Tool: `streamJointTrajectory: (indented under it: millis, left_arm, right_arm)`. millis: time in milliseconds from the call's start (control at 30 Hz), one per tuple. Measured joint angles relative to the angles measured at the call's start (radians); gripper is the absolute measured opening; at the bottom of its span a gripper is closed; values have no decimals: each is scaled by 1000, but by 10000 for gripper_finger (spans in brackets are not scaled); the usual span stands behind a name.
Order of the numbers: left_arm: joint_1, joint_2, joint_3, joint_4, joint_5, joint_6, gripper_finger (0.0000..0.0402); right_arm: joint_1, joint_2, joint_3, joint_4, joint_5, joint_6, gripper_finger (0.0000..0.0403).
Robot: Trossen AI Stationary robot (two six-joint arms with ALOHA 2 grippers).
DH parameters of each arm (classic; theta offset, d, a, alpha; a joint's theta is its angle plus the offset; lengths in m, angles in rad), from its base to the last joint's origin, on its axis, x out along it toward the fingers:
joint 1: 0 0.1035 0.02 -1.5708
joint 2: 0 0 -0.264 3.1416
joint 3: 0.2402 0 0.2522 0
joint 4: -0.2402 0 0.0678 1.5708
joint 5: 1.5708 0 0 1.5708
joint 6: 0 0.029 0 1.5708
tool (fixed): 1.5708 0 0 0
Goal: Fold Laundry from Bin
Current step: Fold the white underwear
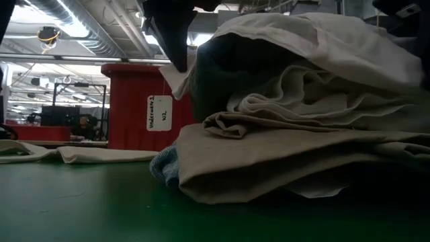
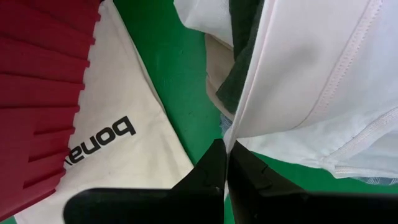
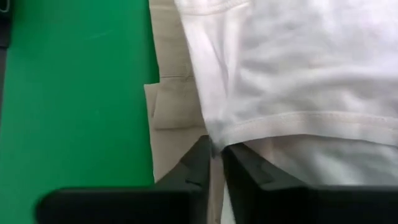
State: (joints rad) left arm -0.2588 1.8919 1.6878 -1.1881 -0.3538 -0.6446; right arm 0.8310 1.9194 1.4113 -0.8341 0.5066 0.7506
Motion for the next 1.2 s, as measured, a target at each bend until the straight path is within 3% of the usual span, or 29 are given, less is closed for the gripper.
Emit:
streamJointTrajectory:
  millis: [133, 300, 600, 967, 1200]
  left_arm:
    - [0, 0, 0, 0, 0, 0, 0]
    - [0, 0, 0, 0, 0, 0, 0]
    - [0, 0, 0, 0, -1, 1, 2]
    - [0, -1, 0, -6, -4, 72, 91]
    - [-39, -35, 0, -6, -17, 109, 94]
  right_arm:
    - [0, 0, 0, 1, 5, 0, 7]
    - [0, -2, 20, -1, -6, 11, 20]
    - [0, -4, 173, -123, -7, 1, 9]
    - [-9, -5, 302, -267, 116, 2, 3]
    - [-62, -5, 311, -286, 147, 2, 2]
